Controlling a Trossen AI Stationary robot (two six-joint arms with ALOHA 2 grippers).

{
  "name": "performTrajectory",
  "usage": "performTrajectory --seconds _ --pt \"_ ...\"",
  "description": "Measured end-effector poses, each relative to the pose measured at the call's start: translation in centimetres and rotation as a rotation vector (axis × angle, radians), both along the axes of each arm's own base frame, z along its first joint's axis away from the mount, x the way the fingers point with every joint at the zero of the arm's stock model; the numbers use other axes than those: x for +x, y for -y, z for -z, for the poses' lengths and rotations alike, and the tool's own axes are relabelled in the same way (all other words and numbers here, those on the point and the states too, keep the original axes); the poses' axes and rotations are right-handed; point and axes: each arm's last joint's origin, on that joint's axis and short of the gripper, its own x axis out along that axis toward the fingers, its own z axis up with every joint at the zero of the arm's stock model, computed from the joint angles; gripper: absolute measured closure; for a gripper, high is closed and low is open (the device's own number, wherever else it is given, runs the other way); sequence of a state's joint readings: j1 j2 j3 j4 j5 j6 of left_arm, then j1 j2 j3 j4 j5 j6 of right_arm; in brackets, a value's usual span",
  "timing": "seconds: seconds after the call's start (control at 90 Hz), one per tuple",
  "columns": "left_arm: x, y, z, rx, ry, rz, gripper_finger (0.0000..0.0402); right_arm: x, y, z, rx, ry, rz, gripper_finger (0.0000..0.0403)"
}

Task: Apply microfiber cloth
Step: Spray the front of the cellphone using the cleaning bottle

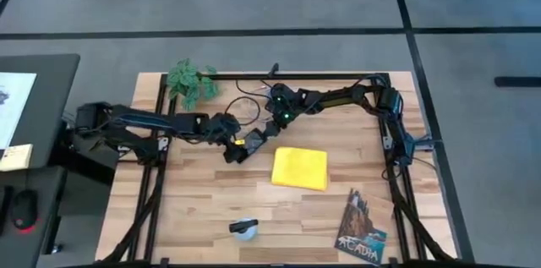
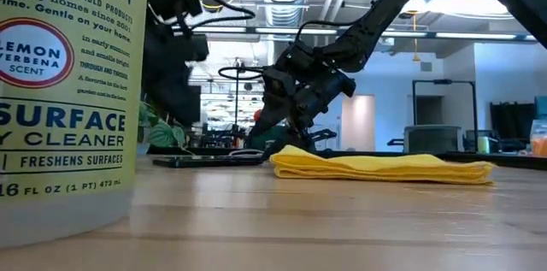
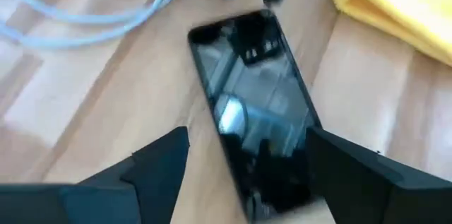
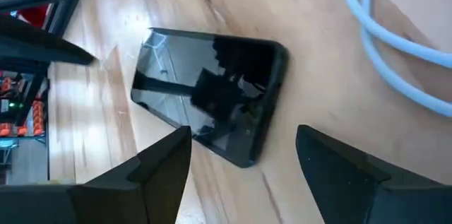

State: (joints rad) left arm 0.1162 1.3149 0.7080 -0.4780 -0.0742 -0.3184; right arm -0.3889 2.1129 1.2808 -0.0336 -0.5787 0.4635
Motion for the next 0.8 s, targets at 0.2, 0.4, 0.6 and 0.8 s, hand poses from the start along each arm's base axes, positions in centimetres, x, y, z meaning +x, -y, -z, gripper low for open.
performTrajectory --seconds 0.2,0.4,0.6,0.8 --pt "-1.2 1.7 3.1 -0.083 -0.079 0.004 0.0143 0.3 -0.6 0.1 -0.026 -0.014 0.011 0.0159" --pt "-0.1 1.7 5.6 -0.019 -0.047 -0.038 0.0144 0.4 -0.9 0.1 -0.036 -0.020 0.016 0.0159" --pt "1.3 1.5 7.0 0.024 -0.005 -0.029 0.0144 0.4 -1.2 0.2 -0.038 -0.029 0.014 0.0159" --pt "1.9 1.4 7.2 0.046 0.039 -0.028 0.0144 0.5 -1.1 0.1 -0.025 -0.023 0.025 0.0159"
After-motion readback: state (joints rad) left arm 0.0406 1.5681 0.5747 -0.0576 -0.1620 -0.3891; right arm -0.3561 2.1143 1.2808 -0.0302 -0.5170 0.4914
